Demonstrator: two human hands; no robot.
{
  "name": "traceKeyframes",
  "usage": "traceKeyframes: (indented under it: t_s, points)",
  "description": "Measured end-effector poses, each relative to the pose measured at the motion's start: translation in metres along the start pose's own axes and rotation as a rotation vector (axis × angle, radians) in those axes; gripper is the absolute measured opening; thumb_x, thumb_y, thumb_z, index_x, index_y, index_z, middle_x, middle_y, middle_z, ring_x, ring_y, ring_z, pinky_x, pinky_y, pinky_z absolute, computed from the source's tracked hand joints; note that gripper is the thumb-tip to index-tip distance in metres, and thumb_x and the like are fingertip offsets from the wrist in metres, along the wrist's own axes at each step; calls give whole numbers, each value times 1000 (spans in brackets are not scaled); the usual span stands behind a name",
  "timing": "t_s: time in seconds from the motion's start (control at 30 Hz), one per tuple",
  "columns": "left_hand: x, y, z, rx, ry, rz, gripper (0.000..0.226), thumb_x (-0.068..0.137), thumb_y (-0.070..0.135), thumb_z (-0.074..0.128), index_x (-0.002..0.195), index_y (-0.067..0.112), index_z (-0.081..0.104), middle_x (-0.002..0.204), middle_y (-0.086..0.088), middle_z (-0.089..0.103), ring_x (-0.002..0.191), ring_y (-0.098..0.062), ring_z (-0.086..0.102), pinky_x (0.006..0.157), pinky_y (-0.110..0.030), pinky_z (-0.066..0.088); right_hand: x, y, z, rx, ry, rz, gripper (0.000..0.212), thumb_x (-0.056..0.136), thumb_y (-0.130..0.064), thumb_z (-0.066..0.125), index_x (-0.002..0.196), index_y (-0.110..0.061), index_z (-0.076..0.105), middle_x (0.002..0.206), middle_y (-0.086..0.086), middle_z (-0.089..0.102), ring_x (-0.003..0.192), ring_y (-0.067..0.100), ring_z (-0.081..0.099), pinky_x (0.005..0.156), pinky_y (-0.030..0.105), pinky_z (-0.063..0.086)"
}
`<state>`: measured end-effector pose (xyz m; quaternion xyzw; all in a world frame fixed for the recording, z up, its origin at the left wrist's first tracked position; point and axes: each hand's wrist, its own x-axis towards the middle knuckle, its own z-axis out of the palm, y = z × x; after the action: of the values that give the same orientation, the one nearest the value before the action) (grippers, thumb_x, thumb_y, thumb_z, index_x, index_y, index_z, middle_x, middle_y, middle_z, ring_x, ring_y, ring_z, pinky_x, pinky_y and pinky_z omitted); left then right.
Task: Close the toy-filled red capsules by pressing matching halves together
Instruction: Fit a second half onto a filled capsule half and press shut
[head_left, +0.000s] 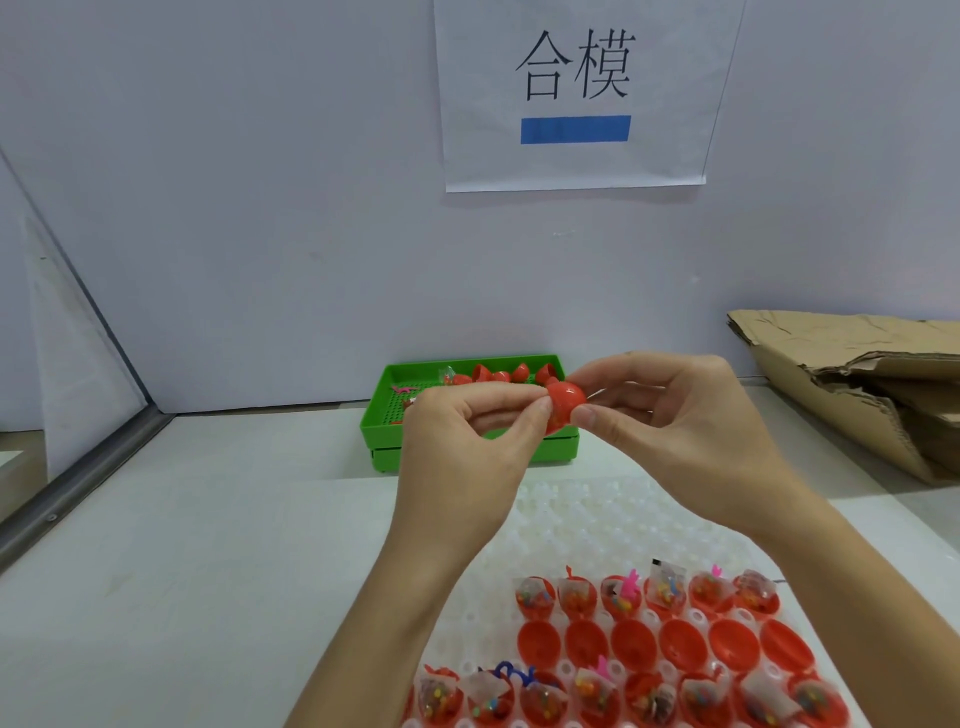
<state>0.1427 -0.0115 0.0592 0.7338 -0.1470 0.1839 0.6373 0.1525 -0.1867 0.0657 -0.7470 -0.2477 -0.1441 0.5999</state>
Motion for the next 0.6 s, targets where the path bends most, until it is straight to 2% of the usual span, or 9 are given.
traceKeyframes:
  t_s: [0.1,0.2,0.3,0.4,0.5,0.6]
  points:
    - [-1,1,1,-5,-16,9,17,91,8,68,102,18,77,91,6,78,89,-8,74,85,-34,60,0,-1,-1,8,27,-1,19,78,-19,76,96,-16,75,89,-5,78,84,13,75,76,17,56]
    - [0,1,2,-40,4,-9,23,89,8,71,111,14,74,97,0,78,91,-10,74,86,-35,60,0,-1,-2,21,30,3,20,77,-20,76,96,-16,75,89,-4,78,83,14,75,75,17,56]
    - [0,1,1,-59,8,6,13,87,8,74,98,13,71,90,-1,77,87,-13,75,83,-37,60,0,-1,-2,26,24,-2,19,78,-17,76,96,-15,75,89,-4,78,83,14,75,76,17,56]
    - [0,2,1,-6,-22,87,9,85,8,75,92,14,74,87,5,77,87,-9,74,82,-26,59,0,-1,-2,37,29,-3,19,77,-18,76,95,-16,75,89,-4,78,83,13,75,75,16,56]
    - [0,1,1,35,-48,142,20,80,2,79,95,15,74,90,10,76,89,-3,72,78,-12,54,0,0,-3,38,39,-5,17,77,-19,77,94,-18,75,88,-3,78,82,12,75,75,16,56]
    - [0,0,1,141,-36,221,23,80,3,80,98,16,73,89,12,75,90,1,70,77,-9,53,1,0,-2,48,48,-3,17,77,-21,77,94,-18,75,89,-2,78,82,13,75,75,17,56]
